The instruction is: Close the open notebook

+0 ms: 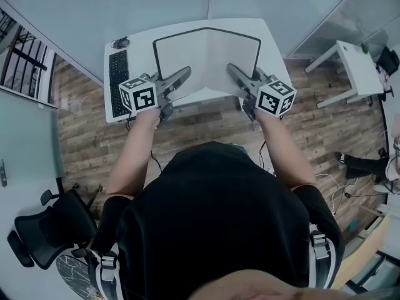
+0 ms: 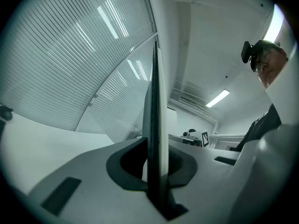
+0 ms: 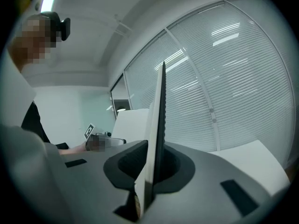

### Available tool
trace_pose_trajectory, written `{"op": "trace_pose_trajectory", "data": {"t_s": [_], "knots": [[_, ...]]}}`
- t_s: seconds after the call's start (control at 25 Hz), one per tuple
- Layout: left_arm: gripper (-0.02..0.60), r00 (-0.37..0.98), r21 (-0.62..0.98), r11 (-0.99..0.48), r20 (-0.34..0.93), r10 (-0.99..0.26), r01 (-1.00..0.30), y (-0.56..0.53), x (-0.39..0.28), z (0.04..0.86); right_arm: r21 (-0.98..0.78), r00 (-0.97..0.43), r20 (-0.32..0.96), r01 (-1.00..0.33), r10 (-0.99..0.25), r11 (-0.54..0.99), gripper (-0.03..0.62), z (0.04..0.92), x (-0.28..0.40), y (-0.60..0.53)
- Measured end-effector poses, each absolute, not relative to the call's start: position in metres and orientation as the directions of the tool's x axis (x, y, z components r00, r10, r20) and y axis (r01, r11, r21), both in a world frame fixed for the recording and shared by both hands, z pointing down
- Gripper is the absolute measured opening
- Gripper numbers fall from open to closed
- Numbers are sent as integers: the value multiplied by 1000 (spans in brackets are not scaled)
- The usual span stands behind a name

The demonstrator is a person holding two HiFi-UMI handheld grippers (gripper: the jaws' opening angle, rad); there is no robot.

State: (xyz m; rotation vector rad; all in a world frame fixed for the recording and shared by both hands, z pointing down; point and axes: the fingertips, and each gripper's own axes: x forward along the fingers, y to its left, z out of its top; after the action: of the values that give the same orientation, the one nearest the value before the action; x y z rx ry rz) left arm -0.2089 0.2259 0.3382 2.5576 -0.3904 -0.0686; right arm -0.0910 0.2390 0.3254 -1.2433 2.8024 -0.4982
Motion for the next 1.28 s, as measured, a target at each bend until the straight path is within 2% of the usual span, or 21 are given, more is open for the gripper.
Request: {"op": "trace_pose_trajectory", "data": {"t_s": [0.64, 1.28], "knots": [[49, 962, 537, -804, 55, -269, -256, 196, -165, 347, -343, -674, 102, -714, -732, 610, 63, 346, -47, 209], [49, 942, 547, -777, 68, -330, -312, 97, -85, 342, -361, -715, 79, -670, -695, 648, 61, 344, 31, 101]]}}
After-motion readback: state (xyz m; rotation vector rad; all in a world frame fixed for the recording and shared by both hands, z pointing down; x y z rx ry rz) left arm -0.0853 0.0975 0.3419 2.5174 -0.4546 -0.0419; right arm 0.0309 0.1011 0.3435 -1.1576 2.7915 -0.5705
